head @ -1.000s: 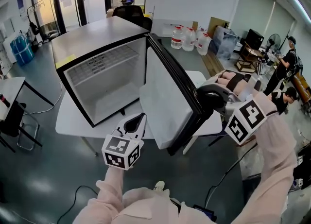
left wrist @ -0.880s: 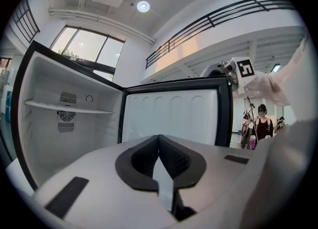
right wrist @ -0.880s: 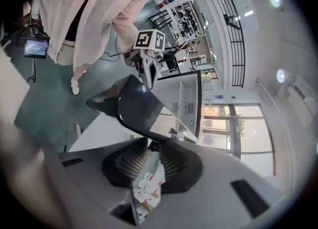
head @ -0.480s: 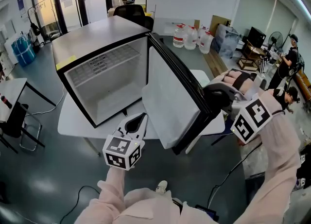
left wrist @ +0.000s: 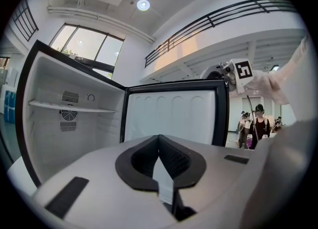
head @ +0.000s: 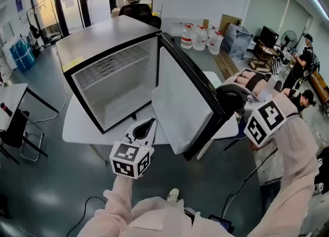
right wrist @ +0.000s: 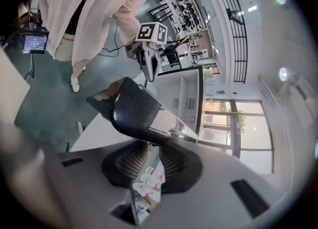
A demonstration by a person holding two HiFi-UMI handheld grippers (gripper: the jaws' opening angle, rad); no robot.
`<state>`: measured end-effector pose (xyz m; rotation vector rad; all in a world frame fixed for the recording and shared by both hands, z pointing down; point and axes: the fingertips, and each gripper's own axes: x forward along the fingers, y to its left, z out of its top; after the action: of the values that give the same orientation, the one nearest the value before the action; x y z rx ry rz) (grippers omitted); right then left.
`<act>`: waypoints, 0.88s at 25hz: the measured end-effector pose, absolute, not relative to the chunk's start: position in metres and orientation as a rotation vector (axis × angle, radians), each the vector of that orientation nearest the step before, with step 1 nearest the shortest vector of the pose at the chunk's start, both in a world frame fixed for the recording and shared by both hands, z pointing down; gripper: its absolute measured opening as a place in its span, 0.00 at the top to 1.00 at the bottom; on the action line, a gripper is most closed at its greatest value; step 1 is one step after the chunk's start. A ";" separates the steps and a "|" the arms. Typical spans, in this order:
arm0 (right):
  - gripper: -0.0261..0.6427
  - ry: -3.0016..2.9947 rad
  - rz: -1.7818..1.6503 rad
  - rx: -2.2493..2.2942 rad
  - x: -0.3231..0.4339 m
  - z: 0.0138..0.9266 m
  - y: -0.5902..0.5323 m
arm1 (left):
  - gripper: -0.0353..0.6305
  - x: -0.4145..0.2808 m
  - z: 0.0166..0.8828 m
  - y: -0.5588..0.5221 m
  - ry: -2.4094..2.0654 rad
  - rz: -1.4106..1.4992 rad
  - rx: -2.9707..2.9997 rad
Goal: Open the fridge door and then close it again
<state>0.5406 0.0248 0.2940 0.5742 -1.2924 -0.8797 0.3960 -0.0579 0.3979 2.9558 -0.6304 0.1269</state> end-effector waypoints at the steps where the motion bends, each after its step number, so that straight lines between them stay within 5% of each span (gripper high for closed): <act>1: 0.85 -1.290 -0.875 0.580 0.533 0.297 0.023 | 0.93 0.387 0.400 -0.059 -0.627 0.130 2.958; 22: 0.85 -1.231 -0.758 0.692 0.478 0.284 0.017 | 0.93 0.277 0.393 -0.032 -0.582 0.210 2.965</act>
<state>0.4779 0.0166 0.2836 0.6921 -1.2309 -0.7580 0.2773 -0.0319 0.3931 2.9652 -0.5817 0.2103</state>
